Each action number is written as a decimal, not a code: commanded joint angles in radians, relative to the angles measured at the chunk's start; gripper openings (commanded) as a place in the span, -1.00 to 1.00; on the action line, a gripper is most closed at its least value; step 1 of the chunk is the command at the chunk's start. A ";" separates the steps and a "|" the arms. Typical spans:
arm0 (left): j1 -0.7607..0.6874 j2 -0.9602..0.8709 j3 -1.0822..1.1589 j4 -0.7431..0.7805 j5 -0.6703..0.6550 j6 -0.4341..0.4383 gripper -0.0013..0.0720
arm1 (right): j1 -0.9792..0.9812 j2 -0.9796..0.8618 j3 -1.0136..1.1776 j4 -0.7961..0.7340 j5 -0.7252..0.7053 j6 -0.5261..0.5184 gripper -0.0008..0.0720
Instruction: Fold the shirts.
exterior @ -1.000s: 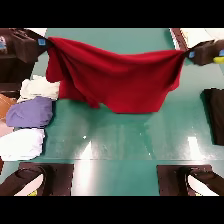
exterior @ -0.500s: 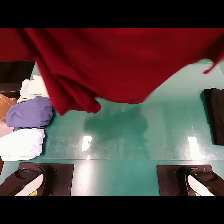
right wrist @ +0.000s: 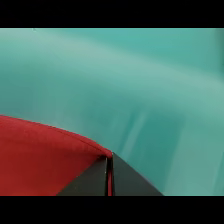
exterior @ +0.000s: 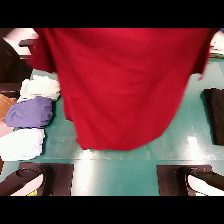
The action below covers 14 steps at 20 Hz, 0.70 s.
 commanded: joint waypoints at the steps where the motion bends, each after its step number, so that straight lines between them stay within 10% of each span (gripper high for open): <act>1: 0.001 -0.165 -0.198 0.023 0.025 0.004 -0.88 | -0.032 -0.174 -0.129 0.019 -0.019 -0.005 -0.94; 9: 0.001 -0.543 -0.244 0.008 0.262 0.055 -0.80 | -0.058 -0.380 -0.163 0.020 -0.143 -0.015 -0.86; 11: 0.006 -0.542 -0.226 0.015 0.256 0.047 0.54 | -0.079 -0.381 -0.163 0.050 -0.151 -0.016 0.01; 14: 0.089 -0.533 -0.139 0.019 0.091 -0.003 0.56 | -0.158 -0.366 -0.164 0.220 -0.082 -0.052 0.02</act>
